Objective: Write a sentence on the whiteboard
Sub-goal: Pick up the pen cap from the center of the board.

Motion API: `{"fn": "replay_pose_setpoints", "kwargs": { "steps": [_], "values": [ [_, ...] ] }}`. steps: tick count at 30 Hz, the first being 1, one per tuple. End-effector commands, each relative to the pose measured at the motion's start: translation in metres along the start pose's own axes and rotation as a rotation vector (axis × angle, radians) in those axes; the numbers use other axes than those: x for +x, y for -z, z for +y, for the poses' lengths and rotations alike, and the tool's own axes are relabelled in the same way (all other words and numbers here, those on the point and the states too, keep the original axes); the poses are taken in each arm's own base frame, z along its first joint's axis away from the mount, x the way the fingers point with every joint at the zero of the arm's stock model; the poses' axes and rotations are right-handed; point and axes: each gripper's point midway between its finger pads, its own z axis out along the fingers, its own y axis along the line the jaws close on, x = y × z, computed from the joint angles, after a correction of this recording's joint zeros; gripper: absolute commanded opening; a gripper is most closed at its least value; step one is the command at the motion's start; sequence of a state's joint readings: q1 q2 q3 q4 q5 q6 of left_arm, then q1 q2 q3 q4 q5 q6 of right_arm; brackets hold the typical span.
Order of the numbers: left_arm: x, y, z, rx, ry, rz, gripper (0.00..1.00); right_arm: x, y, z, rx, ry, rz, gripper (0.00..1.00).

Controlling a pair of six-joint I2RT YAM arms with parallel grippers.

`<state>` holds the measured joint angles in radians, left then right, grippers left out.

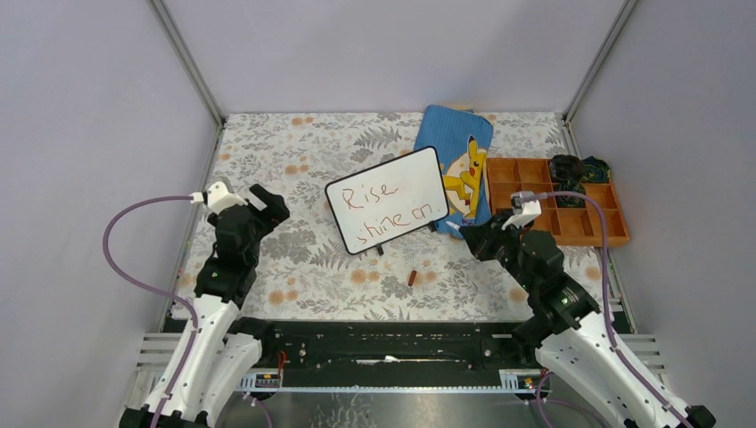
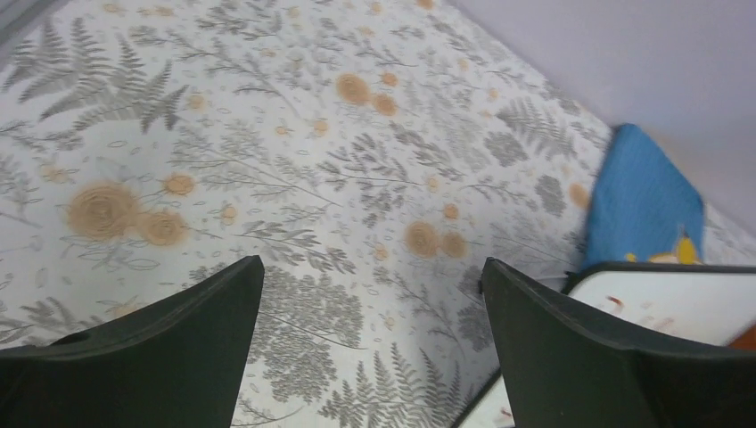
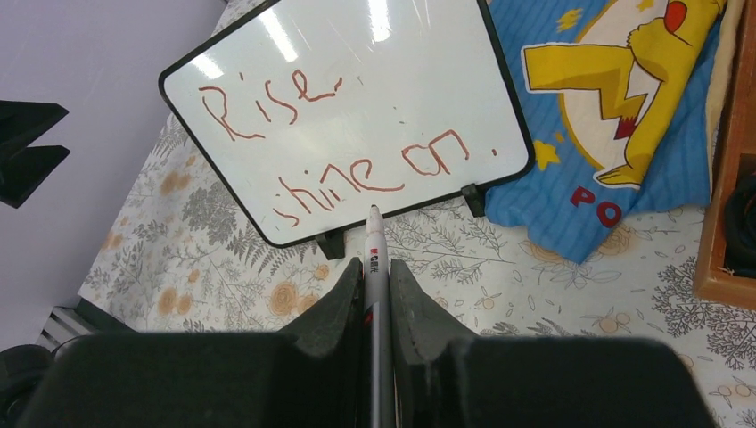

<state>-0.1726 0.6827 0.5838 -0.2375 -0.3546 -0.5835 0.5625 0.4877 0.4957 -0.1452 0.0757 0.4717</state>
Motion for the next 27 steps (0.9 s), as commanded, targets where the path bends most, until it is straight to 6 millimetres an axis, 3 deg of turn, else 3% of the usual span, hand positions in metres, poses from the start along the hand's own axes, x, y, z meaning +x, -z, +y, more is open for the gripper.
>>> {"fn": "replay_pose_setpoints", "kwargs": {
  "steps": [1, 6, 13, 18, 22, 25, 27],
  "values": [
    [-0.011, 0.021, -0.027, 0.138, 0.036, 0.018, 0.99, -0.043, -0.002, 0.028, -0.066, 0.027, -0.079, 0.00],
    [0.000, 0.057, -0.081, 0.510, -0.030, 0.059, 0.99, -0.042, -0.001, 0.012, 0.014, 0.030, -0.095, 0.00],
    [0.049, 0.089, -0.096, 0.635, 0.008, 0.264, 0.99, -0.030, 0.009, -0.014, 0.109, -0.023, -0.123, 0.00],
    [0.087, 0.107, -0.094, 0.611, -0.021, 0.373, 0.99, -0.021, 0.008, -0.029, 0.173, -0.033, -0.114, 0.00],
    [0.104, 0.113, -0.096, 0.548, -0.108, 0.402, 0.99, -0.015, 0.008, -0.036, 0.198, -0.031, -0.104, 0.00],
    [0.106, 0.112, -0.098, 0.468, -0.239, 0.380, 0.99, -0.015, 0.010, -0.041, 0.227, -0.027, -0.109, 0.00],
    [0.091, 0.108, -0.097, 0.374, -0.325, 0.315, 0.99, -0.020, 0.013, -0.042, 0.239, -0.021, -0.116, 0.00]
  ]
}}
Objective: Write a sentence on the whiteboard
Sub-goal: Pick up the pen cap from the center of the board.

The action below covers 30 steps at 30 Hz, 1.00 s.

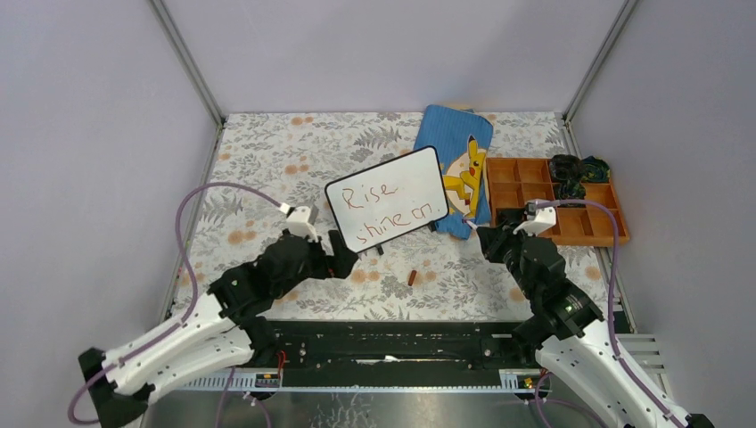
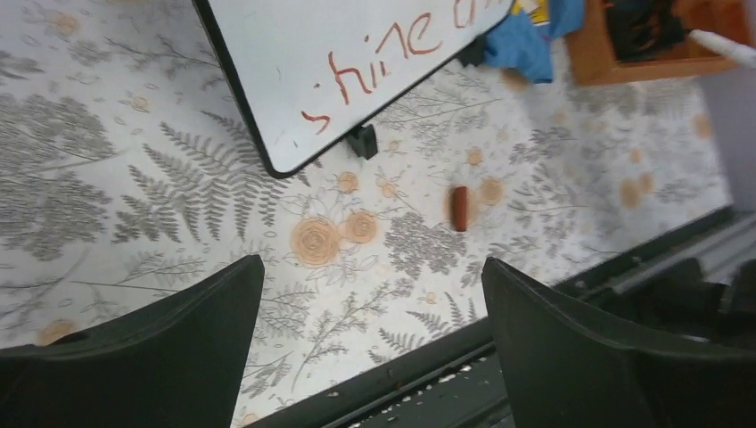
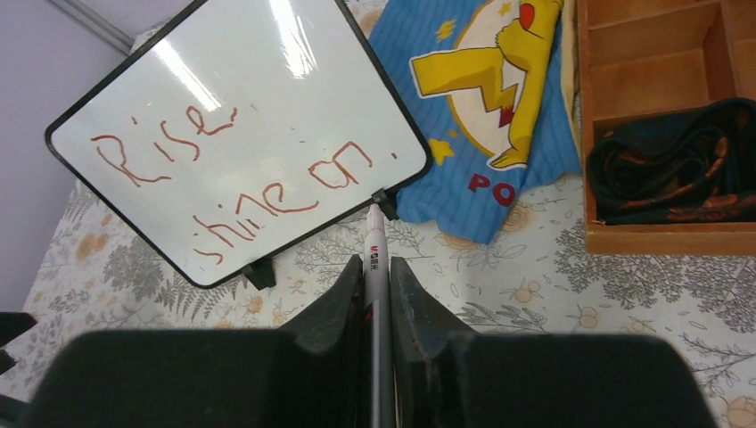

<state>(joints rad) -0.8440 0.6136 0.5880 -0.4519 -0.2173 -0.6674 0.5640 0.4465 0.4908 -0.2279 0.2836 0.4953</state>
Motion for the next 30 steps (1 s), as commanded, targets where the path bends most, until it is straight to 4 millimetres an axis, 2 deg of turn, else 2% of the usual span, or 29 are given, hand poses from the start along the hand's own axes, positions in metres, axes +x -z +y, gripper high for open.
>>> {"fn": "replay_pose_setpoints", "kwargs": {
  "steps": [1, 4, 7, 9, 10, 11, 12, 14, 16, 18, 21, 23, 27, 30],
  "values": [
    [-0.044, 0.009, 0.023, -0.303, -0.126, -0.131, 0.99, -0.017, 0.004, -0.005, 0.046, -0.005, -0.053, 0.00],
    [-0.071, 0.019, 0.037, -0.445, -0.104, -0.240, 0.99, -0.023, 0.007, -0.007, 0.064, 0.009, -0.058, 0.00],
    [-0.090, 0.027, 0.038, -0.464, -0.037, -0.338, 0.99, -0.030, 0.009, -0.008, 0.081, 0.019, -0.072, 0.00],
    [-0.100, 0.031, 0.032, -0.419, 0.021, -0.397, 0.99, -0.035, 0.009, -0.007, 0.086, 0.026, -0.080, 0.00],
    [-0.102, 0.030, 0.023, -0.361, 0.005, -0.401, 0.99, -0.037, 0.009, -0.007, 0.089, 0.030, -0.081, 0.00],
    [-0.101, 0.028, 0.010, -0.271, -0.096, -0.373, 0.99, -0.040, 0.009, -0.005, 0.089, 0.033, -0.084, 0.00],
    [-0.098, 0.027, -0.007, -0.160, -0.170, -0.358, 0.99, -0.041, 0.008, -0.005, 0.091, 0.040, -0.082, 0.00],
    [-0.092, 0.026, -0.030, 0.004, -0.199, -0.369, 0.99, -0.042, 0.007, -0.004, 0.094, 0.060, -0.074, 0.00],
    [-0.083, 0.021, -0.046, 0.095, -0.237, -0.334, 0.99, -0.043, 0.006, -0.006, 0.109, 0.076, -0.069, 0.00],
    [-0.074, 0.008, -0.055, 0.089, -0.291, -0.237, 0.99, -0.044, 0.008, -0.010, 0.132, 0.088, -0.069, 0.00],
    [-0.048, -0.025, -0.053, -0.002, -0.389, -0.066, 0.99, -0.044, 0.011, -0.016, 0.162, 0.086, -0.067, 0.00],
    [-0.039, -0.036, -0.060, -0.013, -0.415, -0.025, 0.99, -0.043, 0.013, -0.019, 0.171, 0.080, -0.068, 0.00],
    [-0.014, -0.058, -0.077, 0.002, -0.361, 0.060, 0.99, -0.042, 0.016, -0.022, 0.190, 0.073, -0.059, 0.00],
    [0.015, -0.065, -0.095, 0.020, -0.367, 0.121, 0.99, -0.043, 0.019, -0.023, 0.191, 0.069, -0.061, 0.00]
  ]
}}
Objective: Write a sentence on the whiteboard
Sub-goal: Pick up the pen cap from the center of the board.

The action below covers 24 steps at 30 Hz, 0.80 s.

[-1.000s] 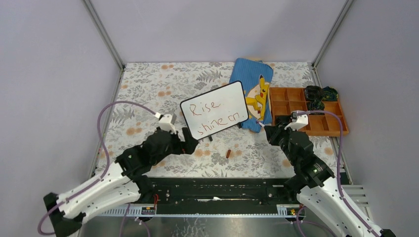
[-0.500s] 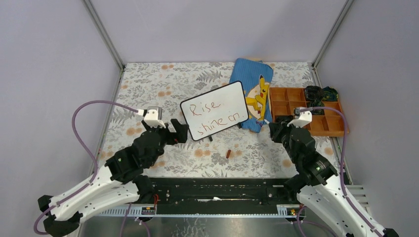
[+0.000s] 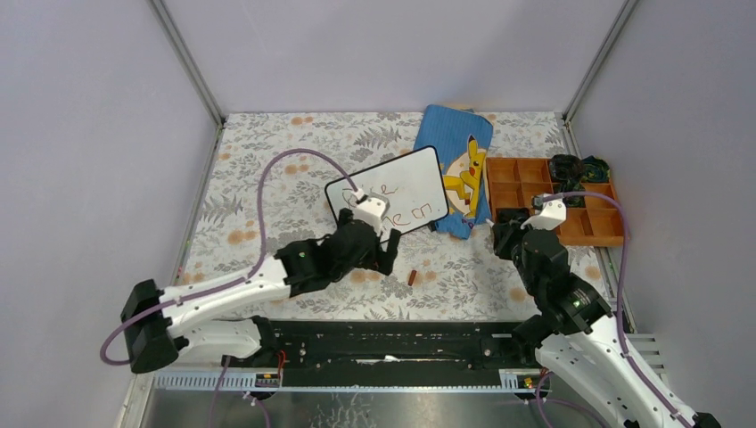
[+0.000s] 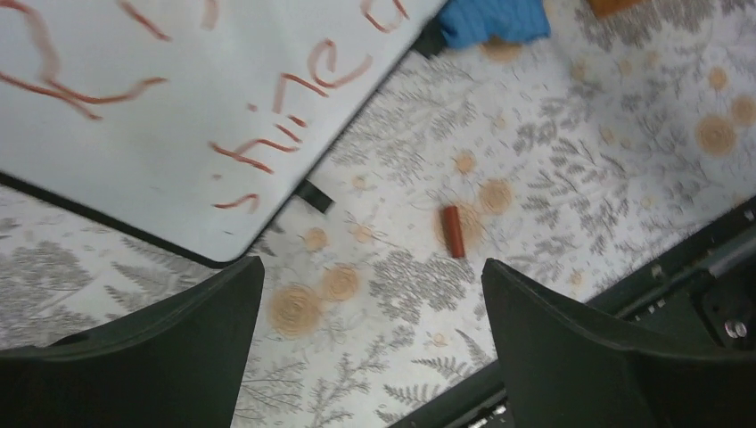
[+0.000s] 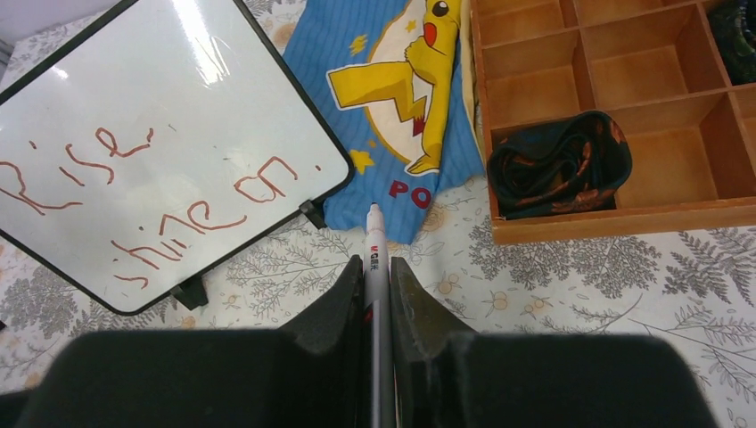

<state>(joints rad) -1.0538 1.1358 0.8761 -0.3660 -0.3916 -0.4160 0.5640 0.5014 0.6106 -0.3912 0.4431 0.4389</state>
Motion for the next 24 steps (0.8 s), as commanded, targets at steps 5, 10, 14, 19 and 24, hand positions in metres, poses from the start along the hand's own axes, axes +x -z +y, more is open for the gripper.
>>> {"fn": "replay_pose_setpoints", "kwargs": {
  "steps": [5, 10, 14, 19, 24],
  "values": [
    [0.032, -0.002, -0.071, 0.003, -0.074, 0.058, 0.99, -0.018, 0.011, -0.001, -0.004, -0.040, -0.065, 0.00],
    [0.056, -0.019, -0.078, -0.032, -0.062, 0.126, 0.99, -0.011, 0.011, 0.000, -0.027, -0.055, -0.058, 0.00],
    [0.070, -0.033, -0.089, -0.009, -0.085, 0.170, 0.99, -0.005, 0.012, 0.003, -0.053, -0.072, -0.048, 0.00],
    [0.081, -0.056, -0.104, -0.021, -0.149, 0.244, 0.93, -0.004, 0.011, 0.003, -0.059, -0.066, -0.056, 0.00],
    [0.091, -0.084, -0.096, -0.053, -0.105, 0.328, 0.77, -0.010, 0.014, 0.003, -0.057, -0.061, -0.065, 0.00]
  ]
}}
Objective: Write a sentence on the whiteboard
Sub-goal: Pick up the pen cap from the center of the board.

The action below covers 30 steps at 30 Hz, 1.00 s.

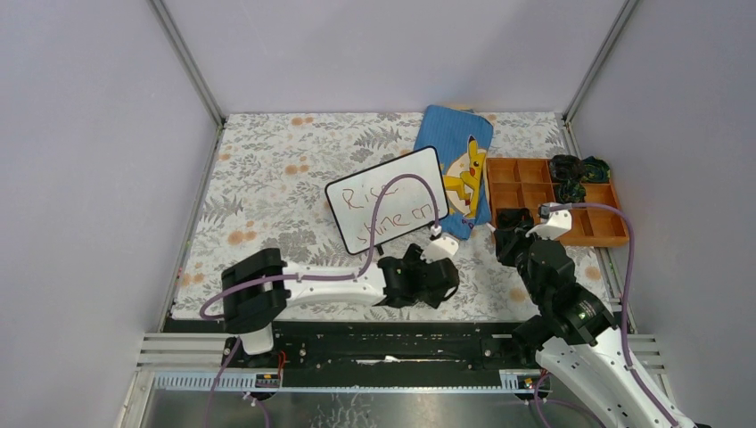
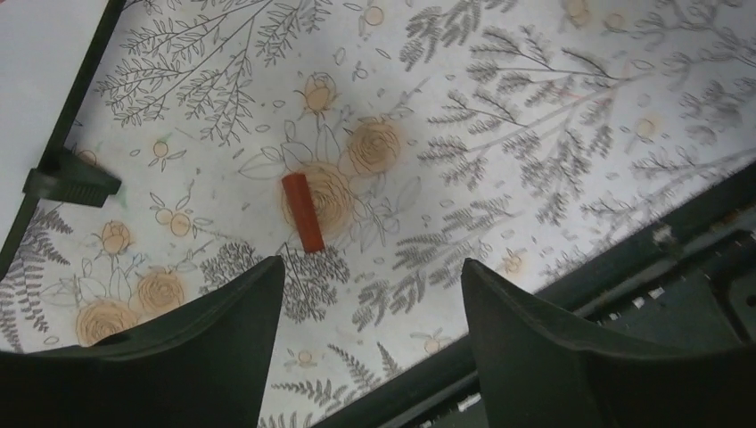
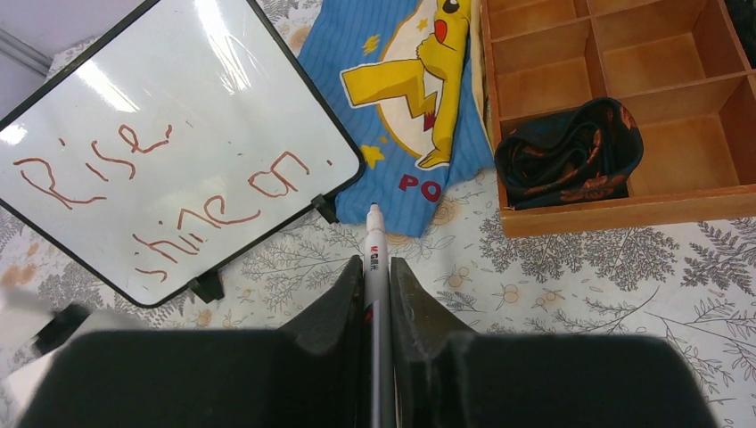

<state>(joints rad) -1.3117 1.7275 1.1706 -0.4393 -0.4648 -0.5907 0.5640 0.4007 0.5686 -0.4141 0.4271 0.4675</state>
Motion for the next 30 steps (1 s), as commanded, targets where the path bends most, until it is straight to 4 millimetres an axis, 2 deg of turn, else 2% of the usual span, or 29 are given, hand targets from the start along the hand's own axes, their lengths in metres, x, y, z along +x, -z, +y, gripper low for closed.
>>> {"fn": "replay_pose_setpoints", "kwargs": {
  "steps": [1, 4, 12, 20, 30],
  "values": [
    [-0.003, -0.019, 0.013, -0.006, 0.068, 0.068, 0.73, -0.017, 0.004, 0.008, -0.029, -0.018, -0.048, 0.00],
    [-0.006, -0.026, 0.022, 0.005, 0.109, 0.091, 0.66, -0.022, 0.008, 0.008, -0.036, -0.026, -0.065, 0.00],
    [0.002, -0.047, 0.032, 0.025, 0.123, 0.187, 0.52, -0.026, 0.013, 0.008, -0.046, -0.044, -0.087, 0.00],
    [0.001, -0.059, 0.034, 0.013, 0.081, 0.232, 0.48, -0.030, 0.019, 0.003, -0.036, -0.055, -0.109, 0.00],
    [0.015, -0.069, 0.046, -0.025, 0.085, 0.276, 0.45, -0.035, 0.025, 0.002, -0.042, -0.043, -0.114, 0.00]
  ]
}}
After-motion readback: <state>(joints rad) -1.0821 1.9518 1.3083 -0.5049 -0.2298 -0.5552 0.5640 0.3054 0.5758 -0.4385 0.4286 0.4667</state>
